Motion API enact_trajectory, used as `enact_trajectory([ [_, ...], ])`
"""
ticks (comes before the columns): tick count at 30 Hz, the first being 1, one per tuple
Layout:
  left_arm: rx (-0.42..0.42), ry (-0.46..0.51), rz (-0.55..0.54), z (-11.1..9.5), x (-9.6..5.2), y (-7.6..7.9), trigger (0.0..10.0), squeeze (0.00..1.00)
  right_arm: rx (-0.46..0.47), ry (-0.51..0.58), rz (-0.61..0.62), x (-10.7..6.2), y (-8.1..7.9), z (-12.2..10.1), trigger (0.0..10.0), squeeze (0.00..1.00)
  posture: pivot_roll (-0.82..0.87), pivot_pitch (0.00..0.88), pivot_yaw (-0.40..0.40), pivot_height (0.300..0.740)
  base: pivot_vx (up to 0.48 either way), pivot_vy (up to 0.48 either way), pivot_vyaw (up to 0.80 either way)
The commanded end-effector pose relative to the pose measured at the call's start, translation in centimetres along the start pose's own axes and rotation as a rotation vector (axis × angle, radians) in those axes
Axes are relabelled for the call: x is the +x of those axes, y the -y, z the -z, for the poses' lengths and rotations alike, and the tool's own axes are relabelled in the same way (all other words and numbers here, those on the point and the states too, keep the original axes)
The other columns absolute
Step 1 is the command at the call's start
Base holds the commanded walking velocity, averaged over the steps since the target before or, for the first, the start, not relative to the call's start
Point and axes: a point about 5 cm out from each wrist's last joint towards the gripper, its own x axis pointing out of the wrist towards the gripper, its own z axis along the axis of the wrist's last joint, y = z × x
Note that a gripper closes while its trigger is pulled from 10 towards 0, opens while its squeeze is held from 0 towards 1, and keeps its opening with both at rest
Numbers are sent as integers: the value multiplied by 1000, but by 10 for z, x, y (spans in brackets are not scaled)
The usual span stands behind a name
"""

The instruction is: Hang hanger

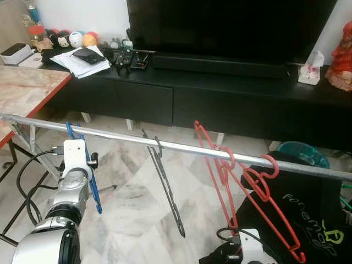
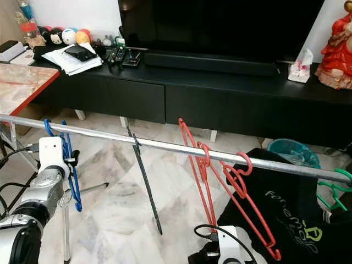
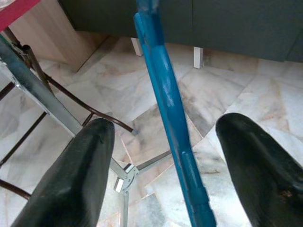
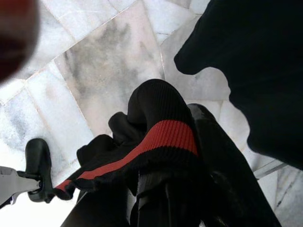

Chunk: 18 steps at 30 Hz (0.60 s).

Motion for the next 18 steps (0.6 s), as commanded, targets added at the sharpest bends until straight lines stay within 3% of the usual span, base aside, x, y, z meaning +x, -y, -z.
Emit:
enact_trajectory([
  [1, -5, 7, 7, -2, 1, 1, 0, 0, 28, 16, 2, 0, -1, -2, 10000, 0, -67, 67, 3, 740, 0, 0, 0],
  [18, 12, 39, 9, -4, 1, 5, 0, 0, 1, 15, -3, 0, -1, -1, 10000, 0, -68, 75, 11, 740, 0, 0, 0],
])
